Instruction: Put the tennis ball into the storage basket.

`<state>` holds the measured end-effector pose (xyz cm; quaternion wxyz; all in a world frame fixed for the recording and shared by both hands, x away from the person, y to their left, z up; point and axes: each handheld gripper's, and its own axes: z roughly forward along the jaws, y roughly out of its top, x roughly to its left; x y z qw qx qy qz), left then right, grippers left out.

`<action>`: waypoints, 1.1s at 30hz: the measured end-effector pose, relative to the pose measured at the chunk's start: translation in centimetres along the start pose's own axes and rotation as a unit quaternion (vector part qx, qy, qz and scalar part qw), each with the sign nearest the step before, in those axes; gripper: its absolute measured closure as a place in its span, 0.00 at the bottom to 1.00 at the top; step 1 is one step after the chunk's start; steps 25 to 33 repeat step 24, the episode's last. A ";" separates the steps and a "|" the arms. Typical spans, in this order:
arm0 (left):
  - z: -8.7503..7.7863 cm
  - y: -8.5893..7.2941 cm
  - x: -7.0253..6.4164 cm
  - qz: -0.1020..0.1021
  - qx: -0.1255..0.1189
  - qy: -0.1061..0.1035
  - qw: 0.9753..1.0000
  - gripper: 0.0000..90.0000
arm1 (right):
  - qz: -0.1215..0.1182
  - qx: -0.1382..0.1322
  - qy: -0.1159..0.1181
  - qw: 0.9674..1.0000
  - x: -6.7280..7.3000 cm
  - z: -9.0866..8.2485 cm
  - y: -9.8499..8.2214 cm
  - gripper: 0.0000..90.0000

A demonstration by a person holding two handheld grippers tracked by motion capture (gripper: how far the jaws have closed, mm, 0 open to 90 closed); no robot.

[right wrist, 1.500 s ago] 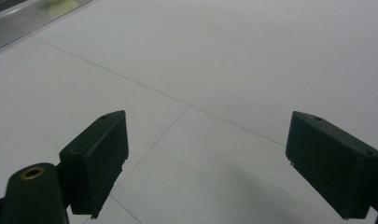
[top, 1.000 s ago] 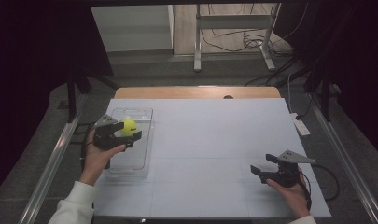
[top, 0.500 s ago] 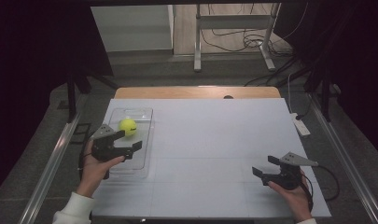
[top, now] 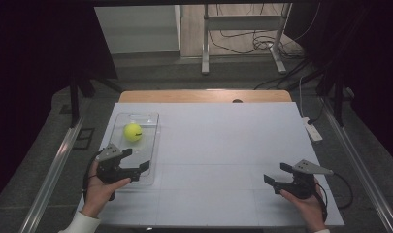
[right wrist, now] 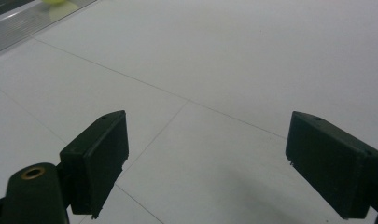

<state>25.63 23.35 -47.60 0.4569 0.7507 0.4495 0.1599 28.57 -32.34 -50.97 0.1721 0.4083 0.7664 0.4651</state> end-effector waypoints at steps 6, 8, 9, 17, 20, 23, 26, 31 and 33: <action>-0.6 -0.9 -0.7 0.006 -0.003 -0.004 1.000 0.14 | -0.002 -0.003 0.007 1.000 0.1 0.1 0.1 0.15; -0.6 -1.1 -0.6 0.006 -0.005 -0.004 1.000 0.14 | -0.002 -0.004 0.008 1.000 0.0 0.1 0.1 0.15; -0.6 -1.1 -0.5 0.005 -0.005 -0.003 1.000 0.14 | -0.001 -0.005 0.010 1.000 0.0 0.1 0.2 0.15; -0.7 -1.3 -0.4 0.005 -0.015 0.000 1.000 0.15 | 0.003 -0.011 0.014 1.000 0.0 -0.1 0.2 0.15; -0.6 -1.4 -0.4 0.006 -0.013 -0.001 1.000 0.15 | 0.004 -0.015 0.014 1.000 -0.1 -0.2 0.3 0.15; -0.7 -1.4 -0.3 0.002 -0.013 0.000 1.000 0.14 | 0.007 -0.016 0.019 1.000 -0.3 0.0 0.3 0.14; -0.7 -1.4 -0.3 0.002 -0.013 0.000 1.000 0.15 | 0.008 -0.017 0.021 1.000 -0.3 0.0 0.3 0.14; -0.7 -1.4 -0.3 0.002 -0.013 0.000 1.000 0.15 | 0.008 -0.017 0.021 1.000 -0.3 0.0 0.3 0.14; -0.7 -1.4 -0.3 0.002 -0.013 0.000 1.000 0.15 | 0.008 -0.017 0.021 1.000 -0.3 0.0 0.3 0.14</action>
